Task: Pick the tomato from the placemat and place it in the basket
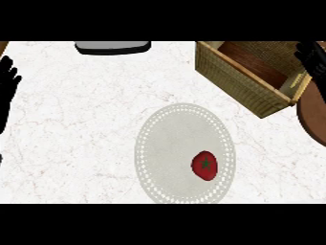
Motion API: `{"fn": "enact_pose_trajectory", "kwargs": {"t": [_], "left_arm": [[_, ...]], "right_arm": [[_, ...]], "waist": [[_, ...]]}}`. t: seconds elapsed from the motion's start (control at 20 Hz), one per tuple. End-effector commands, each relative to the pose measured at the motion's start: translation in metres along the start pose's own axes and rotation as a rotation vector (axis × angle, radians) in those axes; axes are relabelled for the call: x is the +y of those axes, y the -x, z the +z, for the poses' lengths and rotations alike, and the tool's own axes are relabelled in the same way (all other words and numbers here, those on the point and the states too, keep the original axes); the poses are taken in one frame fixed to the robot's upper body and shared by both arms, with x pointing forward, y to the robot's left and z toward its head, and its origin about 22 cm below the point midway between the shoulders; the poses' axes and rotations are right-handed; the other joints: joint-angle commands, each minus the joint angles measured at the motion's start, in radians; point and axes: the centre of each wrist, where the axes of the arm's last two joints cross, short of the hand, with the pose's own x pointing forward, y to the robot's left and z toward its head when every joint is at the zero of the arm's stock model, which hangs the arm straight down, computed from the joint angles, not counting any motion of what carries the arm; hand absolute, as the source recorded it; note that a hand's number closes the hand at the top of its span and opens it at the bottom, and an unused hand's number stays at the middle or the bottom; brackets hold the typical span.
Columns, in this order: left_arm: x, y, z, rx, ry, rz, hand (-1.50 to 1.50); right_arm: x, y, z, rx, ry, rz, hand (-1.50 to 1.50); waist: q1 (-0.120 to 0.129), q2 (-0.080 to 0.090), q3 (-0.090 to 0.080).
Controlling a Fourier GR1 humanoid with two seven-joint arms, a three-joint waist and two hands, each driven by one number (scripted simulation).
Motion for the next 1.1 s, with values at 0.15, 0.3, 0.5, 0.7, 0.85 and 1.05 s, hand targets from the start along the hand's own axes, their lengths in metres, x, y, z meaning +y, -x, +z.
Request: {"fn": "enact_pose_trajectory", "kwargs": {"t": [0.15, 0.3, 0.5, 0.7, 0.85, 1.05], "left_arm": [[-0.005, 0.020, 0.009, 0.060, 0.078, 0.002, 0.00], [-0.033, 0.028, 0.015, 0.114, 0.175, 0.046, 0.00], [-0.031, 0.036, 0.020, 0.116, 0.208, 0.051, 0.00], [-0.033, 0.029, 0.017, 0.106, 0.215, 0.050, 0.00], [-0.038, 0.048, 0.028, 0.138, 0.204, 0.058, 0.00], [-0.036, 0.045, 0.024, 0.139, 0.188, 0.050, 0.00]], "right_arm": [[-0.006, 0.015, 0.020, -0.222, 0.238, -0.276, 1.50], [0.021, -0.015, 0.018, -0.356, -0.085, 0.154, 1.50], [0.128, -0.012, 0.032, -0.445, 0.001, 0.169, -1.50], [0.218, -0.042, 0.040, -0.444, 0.165, 0.096, -1.50], [0.242, -0.065, 0.040, -0.297, 0.191, 0.113, -1.50], [0.235, -0.100, 0.031, -0.068, 0.101, 0.241, -1.50]], "waist": [[0.007, -0.057, -0.019], [0.025, -0.054, -0.027], [0.046, -0.059, -0.024], [0.043, -0.061, -0.024], [0.035, -0.061, -0.024], [0.012, -0.068, -0.026]]}}
